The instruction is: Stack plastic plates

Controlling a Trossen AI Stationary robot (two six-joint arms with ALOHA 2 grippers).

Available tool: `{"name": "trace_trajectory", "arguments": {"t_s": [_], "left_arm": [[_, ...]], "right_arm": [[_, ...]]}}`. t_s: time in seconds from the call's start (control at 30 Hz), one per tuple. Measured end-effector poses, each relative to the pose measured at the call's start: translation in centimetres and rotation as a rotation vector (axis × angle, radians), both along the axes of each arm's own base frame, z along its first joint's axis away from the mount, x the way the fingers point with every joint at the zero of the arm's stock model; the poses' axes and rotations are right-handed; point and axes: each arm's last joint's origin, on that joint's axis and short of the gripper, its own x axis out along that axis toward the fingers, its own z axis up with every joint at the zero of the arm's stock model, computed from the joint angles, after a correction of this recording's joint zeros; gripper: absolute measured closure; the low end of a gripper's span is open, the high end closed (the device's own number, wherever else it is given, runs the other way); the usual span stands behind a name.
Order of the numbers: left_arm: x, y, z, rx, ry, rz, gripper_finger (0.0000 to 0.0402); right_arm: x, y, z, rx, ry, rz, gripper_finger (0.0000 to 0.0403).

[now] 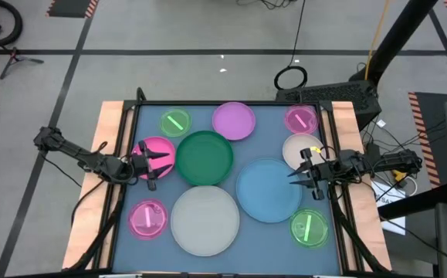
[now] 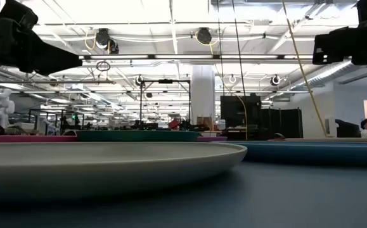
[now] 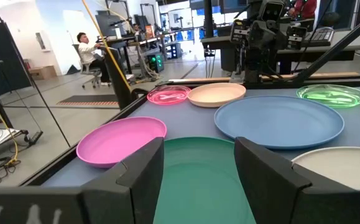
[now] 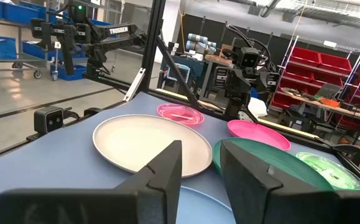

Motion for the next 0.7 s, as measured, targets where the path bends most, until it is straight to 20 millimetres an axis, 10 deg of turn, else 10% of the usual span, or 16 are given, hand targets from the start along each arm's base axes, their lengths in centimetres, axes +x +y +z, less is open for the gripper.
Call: {"name": "trace_trajectory", "arguments": {"t_s": [0.43,0.7], "left_arm": [[0.00,0.00,0.01,0.000,0.000,0.000,0.0199],[0.00,0.01,0.00,0.018,0.006,0.002,0.0199]], "right_arm": [[-0.02,0.01,0.49,-0.013,-0.056,0.003,0.0300],[-0.02,0.02,0.47,0.318,0.041,0.019,0.0300]]}}
